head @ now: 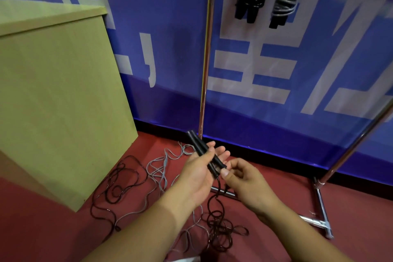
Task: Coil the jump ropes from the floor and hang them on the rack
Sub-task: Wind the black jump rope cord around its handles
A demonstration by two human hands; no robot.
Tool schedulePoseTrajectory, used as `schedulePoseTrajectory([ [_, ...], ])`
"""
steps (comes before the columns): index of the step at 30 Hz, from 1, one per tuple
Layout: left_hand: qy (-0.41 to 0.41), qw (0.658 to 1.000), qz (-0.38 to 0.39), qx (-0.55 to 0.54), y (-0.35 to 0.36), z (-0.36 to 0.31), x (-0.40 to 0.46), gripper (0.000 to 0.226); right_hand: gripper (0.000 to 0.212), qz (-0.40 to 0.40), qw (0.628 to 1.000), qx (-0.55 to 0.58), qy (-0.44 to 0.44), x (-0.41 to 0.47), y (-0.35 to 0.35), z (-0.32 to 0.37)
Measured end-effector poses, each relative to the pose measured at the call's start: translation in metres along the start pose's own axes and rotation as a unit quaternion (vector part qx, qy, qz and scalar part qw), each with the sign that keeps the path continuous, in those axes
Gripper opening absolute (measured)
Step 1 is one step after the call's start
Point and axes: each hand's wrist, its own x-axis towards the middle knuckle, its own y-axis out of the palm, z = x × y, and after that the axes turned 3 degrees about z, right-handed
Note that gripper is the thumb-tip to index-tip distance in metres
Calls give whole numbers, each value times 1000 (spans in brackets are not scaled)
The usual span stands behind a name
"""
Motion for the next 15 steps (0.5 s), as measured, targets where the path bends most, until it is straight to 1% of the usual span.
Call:
schedulePoseTrajectory([
  [2,-1,1000,0,3,1,1,2,20,9,5,1000,1,2,0,-2,0],
  [4,5,1000,-6,-17,1,-2,4,23,12,25,999,8,25,1,-2,0],
  [5,7,999,-9,-30,1,-4,6,24,16,48,998,6,45,1,-1,1],
  [7,8,999,-13,-41,1,-8,7,24,31,115,990,-28,80,0,1,3],
  [9,2,999,-18,-41,1,-9,8,23,40,158,981,-78,86,0,0,4],
  [12,-9,999,-29,-39,-2,-10,11,19,32,148,980,-100,81,4,-7,8],
  [15,-11,998,-43,-46,-4,-14,13,19,27,173,977,-66,105,9,-13,10],
])
